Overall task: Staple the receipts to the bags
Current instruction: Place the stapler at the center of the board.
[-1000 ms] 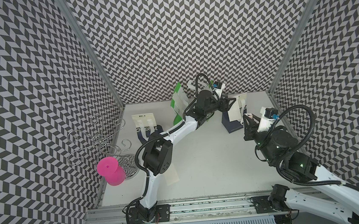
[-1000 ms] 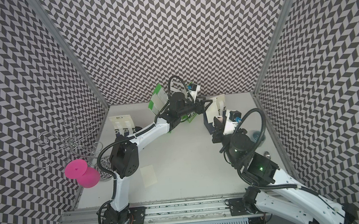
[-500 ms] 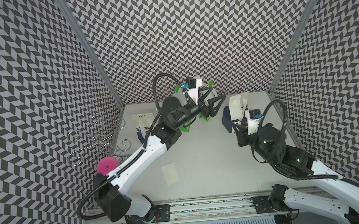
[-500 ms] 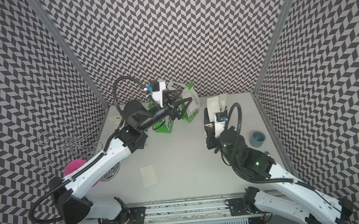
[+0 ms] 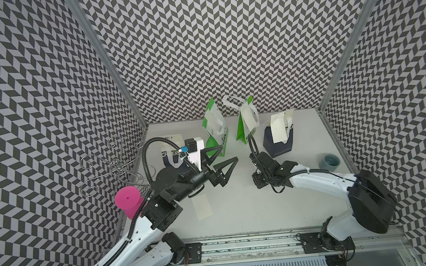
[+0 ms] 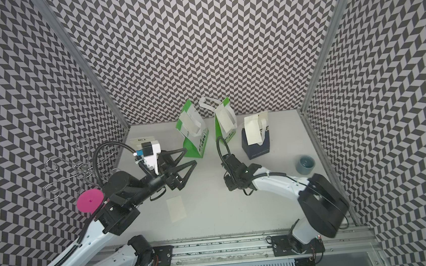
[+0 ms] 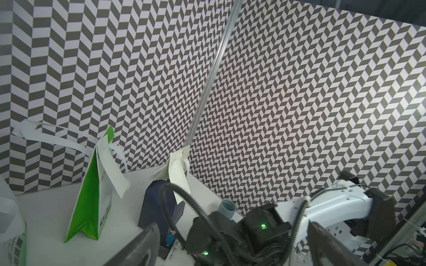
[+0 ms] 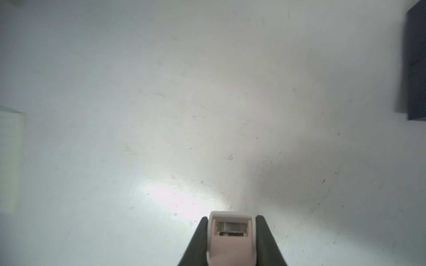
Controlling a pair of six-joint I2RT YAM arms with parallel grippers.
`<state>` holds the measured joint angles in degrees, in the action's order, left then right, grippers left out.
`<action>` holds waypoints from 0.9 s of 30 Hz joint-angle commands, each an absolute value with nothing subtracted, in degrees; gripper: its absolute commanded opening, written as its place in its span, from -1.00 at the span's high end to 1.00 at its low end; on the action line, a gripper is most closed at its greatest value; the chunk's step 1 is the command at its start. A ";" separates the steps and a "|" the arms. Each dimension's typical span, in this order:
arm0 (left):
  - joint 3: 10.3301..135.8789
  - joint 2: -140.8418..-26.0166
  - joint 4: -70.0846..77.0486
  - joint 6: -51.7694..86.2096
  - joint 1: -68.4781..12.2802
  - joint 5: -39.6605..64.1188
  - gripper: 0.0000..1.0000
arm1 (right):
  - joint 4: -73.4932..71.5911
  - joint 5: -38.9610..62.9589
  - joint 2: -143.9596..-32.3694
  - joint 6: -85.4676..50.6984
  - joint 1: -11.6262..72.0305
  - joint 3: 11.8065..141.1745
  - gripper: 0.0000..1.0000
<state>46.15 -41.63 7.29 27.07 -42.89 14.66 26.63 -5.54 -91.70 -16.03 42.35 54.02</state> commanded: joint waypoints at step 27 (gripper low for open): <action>47.25 -21.82 -22.64 26.70 -43.30 -12.39 -0.99 | -9.06 1.96 -92.30 -4.67 57.42 74.62 -0.48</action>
<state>45.15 -23.35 -15.68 25.43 -43.11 -2.28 2.04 -1.39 -86.76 -7.84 58.11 71.05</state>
